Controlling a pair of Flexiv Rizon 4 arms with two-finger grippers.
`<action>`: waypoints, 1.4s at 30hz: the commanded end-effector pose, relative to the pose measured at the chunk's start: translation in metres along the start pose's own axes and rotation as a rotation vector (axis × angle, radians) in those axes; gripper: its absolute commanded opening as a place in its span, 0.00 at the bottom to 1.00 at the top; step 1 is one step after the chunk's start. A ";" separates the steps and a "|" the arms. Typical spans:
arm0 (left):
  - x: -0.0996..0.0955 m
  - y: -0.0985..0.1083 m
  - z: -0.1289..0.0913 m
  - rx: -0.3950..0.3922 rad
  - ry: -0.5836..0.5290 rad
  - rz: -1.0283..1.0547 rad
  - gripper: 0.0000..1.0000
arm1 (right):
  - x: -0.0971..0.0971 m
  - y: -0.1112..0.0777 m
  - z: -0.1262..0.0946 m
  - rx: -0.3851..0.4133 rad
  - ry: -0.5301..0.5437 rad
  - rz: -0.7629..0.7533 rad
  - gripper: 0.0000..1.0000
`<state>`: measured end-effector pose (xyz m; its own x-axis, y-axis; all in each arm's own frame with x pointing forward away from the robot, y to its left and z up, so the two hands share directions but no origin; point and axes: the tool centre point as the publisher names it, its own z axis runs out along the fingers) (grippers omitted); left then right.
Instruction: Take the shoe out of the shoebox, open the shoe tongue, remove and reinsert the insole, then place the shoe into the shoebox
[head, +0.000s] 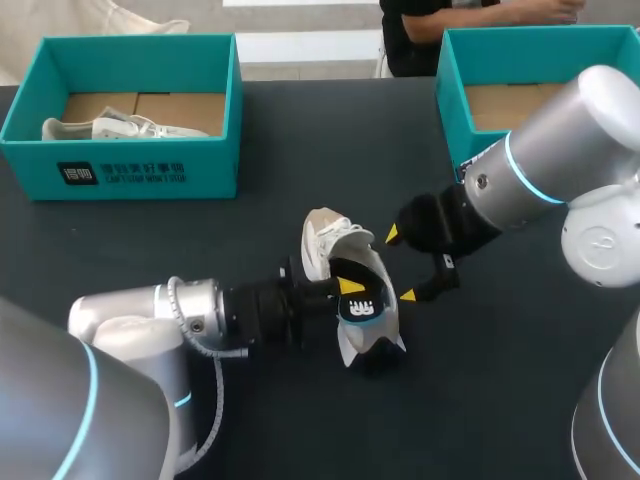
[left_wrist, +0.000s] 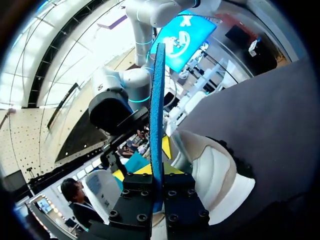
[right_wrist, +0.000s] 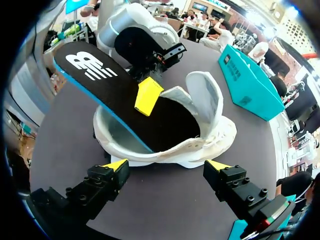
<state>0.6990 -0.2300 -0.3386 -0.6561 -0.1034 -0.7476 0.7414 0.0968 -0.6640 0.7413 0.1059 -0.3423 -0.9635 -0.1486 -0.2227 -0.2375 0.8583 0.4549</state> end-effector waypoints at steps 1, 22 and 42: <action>0.000 0.015 0.007 -0.005 -0.005 -0.005 0.00 | 0.000 0.001 0.001 0.001 -0.002 0.000 1.00; -0.005 -0.022 -0.001 0.035 -0.014 -0.020 0.33 | 0.000 0.001 0.001 0.001 -0.002 0.000 1.00; 0.009 -0.022 0.017 0.051 -0.007 -0.002 0.00 | 0.000 0.001 0.001 0.001 -0.002 0.000 1.00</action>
<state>0.6703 -0.2388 -0.3249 -0.6582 -0.1140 -0.7442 0.7442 0.0504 -0.6660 0.7412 0.1057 -0.3421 -0.9635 -0.1486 -0.2225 -0.2375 0.8583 0.4549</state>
